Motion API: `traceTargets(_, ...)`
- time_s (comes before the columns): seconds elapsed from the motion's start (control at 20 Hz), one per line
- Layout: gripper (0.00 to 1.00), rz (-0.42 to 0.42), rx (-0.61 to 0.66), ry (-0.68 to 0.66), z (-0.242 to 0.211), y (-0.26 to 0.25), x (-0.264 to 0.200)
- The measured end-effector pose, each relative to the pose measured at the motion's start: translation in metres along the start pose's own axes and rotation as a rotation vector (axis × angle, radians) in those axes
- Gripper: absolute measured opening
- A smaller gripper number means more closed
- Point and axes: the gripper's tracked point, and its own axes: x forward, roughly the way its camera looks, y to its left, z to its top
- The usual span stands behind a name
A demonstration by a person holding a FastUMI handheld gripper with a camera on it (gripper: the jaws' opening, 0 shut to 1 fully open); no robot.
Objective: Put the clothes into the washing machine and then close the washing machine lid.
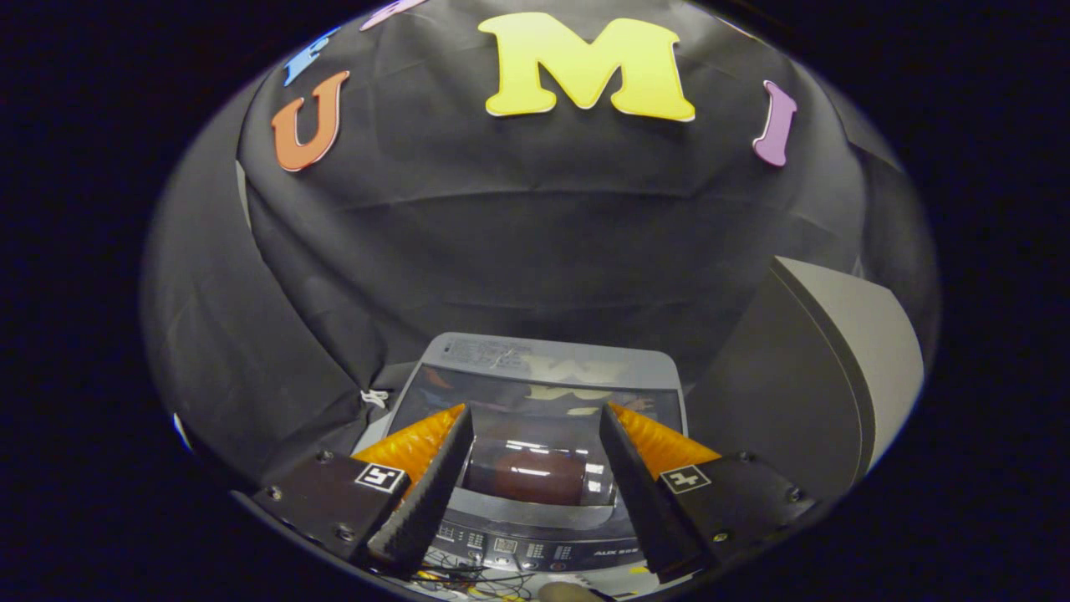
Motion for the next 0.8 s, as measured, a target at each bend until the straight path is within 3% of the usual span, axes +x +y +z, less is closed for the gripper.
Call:
traceTargets(0.35,0.96,0.012,-0.018,-0.071,0.008,-0.007,-0.041)
traceTargets(0.6,0.96,0.044,-0.025,-0.258,0.038,-0.026,-0.131)
traceTargets(0.8,0.96,0.048,-0.021,-0.395,0.039,-0.071,-0.219)
